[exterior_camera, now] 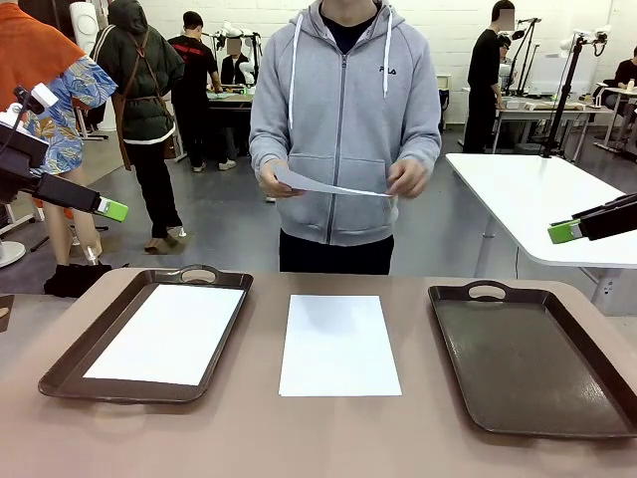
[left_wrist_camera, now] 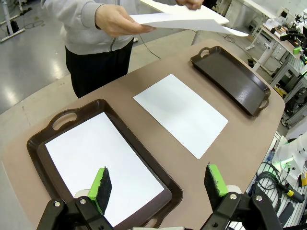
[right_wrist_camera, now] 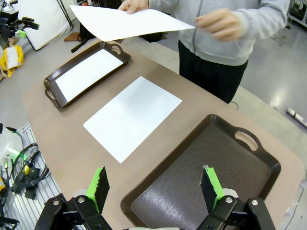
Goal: Sort the A4 documents.
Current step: Receive the A4 Paper.
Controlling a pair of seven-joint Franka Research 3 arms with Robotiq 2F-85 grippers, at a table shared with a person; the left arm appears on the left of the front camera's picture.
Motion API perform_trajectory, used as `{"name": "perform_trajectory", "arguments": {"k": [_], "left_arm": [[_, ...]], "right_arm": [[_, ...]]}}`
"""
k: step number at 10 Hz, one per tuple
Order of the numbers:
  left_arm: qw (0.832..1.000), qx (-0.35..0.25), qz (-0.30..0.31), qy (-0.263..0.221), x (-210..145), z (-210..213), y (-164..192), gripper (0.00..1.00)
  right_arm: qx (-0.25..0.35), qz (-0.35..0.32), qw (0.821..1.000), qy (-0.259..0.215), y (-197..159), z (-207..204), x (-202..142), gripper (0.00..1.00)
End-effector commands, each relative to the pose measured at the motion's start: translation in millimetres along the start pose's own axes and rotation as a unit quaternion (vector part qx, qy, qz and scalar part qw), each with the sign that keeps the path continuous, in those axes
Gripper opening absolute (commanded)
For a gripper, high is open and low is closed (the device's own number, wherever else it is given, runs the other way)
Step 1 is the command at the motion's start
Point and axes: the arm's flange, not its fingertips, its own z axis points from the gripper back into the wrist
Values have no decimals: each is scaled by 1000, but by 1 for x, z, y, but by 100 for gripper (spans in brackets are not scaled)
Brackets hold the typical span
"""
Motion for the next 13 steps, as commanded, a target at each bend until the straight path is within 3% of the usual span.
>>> {"name": "perform_trajectory", "arguments": {"k": [1, 13], "left_arm": [[1000, 2, -2, -1, 1, 0, 0, 100], [1000, 2, -2, -1, 1, 0, 0, 100]], "right_arm": [[9, 0, 1000, -3, -1, -3, -1, 100], [9, 0, 1000, -3, -1, -3, -1, 100]]}}
